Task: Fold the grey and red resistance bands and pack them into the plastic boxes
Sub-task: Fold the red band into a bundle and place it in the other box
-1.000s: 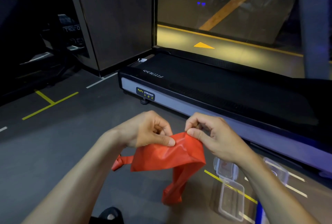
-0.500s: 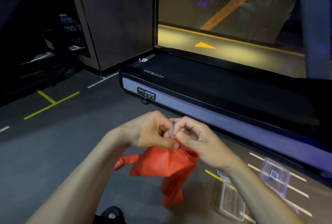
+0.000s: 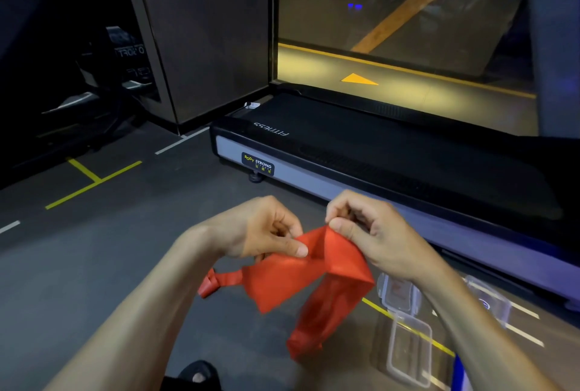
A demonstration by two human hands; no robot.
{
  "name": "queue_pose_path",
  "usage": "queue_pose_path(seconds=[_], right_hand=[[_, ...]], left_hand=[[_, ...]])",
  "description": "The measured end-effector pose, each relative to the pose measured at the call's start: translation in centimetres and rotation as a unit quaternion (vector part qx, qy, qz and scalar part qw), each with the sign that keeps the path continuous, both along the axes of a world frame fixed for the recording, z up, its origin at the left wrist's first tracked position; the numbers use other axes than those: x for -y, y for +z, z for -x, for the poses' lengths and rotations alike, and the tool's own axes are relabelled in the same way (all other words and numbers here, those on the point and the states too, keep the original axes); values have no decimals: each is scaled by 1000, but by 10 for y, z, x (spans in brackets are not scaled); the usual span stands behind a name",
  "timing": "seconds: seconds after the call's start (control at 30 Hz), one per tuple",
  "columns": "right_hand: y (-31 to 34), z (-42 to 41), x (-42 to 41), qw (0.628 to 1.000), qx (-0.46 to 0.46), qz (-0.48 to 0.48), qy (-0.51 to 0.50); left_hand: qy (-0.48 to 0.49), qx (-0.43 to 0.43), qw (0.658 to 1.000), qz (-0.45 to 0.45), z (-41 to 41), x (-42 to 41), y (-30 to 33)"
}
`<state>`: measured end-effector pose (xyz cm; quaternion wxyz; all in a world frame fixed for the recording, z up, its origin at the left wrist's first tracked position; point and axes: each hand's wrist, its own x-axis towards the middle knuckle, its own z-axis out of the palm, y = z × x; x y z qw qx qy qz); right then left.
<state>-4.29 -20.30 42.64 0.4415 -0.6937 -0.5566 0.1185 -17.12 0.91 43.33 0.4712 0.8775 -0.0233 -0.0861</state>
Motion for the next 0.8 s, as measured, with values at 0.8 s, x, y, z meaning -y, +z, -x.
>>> queue_pose_path(seconds=[0.8], right_hand=[[3,0,10,1000,20,2,-22]], left_hand=[[35,44,998,-37,-1,1,4]])
